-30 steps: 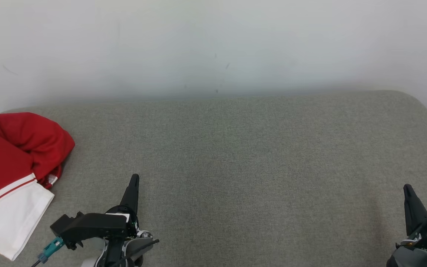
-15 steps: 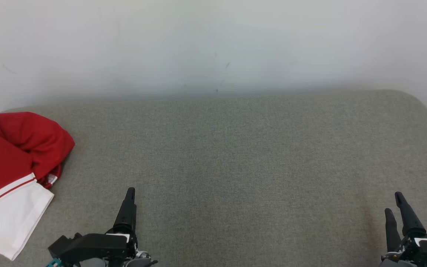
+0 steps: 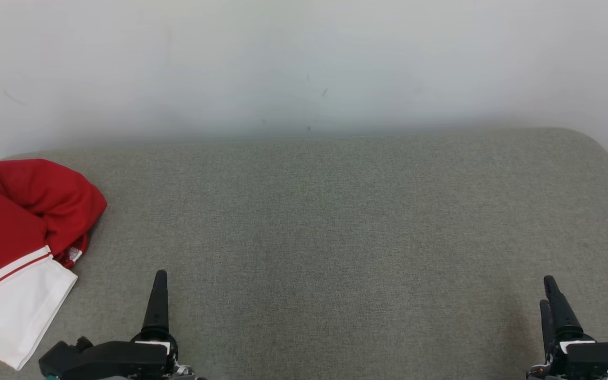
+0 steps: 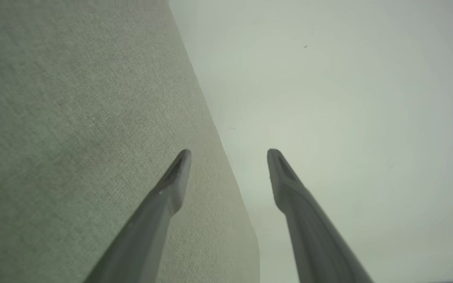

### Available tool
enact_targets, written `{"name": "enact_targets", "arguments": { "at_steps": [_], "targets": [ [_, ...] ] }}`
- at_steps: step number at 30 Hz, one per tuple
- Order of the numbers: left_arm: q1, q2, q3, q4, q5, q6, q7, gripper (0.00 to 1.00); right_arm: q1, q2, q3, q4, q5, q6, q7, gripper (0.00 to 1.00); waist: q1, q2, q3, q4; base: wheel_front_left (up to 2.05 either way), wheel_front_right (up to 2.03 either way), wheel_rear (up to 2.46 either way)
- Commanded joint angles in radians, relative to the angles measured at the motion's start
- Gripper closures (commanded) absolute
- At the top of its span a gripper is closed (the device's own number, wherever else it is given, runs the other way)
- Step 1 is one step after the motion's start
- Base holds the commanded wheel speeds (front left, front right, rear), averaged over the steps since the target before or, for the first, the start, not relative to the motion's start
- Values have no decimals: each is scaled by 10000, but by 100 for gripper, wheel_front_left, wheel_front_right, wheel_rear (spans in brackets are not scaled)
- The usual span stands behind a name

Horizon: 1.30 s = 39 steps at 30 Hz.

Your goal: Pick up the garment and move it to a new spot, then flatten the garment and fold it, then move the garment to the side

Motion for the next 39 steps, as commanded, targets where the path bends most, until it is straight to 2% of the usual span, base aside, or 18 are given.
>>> {"name": "enact_targets", "arguments": {
  "at_steps": [1, 8, 23, 39],
  "targets": [
    [-48, -6, 124, -233, 337, 0, -81, 0, -69, -99, 126, -208, -311, -1, -126, 0, 0, -1, -4, 2, 0, 0, 0],
    [230, -6, 374, -607, 1785, 75, -218, 0, 90, -107, 476, -399, -1513, -2, -541, 0, 0, -1, -25, 9, 0, 0, 0],
    [774, -8, 169, -1658, 5432, 398, -488, 0, 366, -124, 1209, -904, -4467, -5, -1332, 0, 0, -1, -13, 41, 0, 0, 0],
    [1351, -9, 213, -2442, 8024, 145, -736, 0, 642, -137, 1771, -1336, -7304, -7, -2064, 0, 0, -1, -37, 65, 0, 0, 0]
  ]
}}
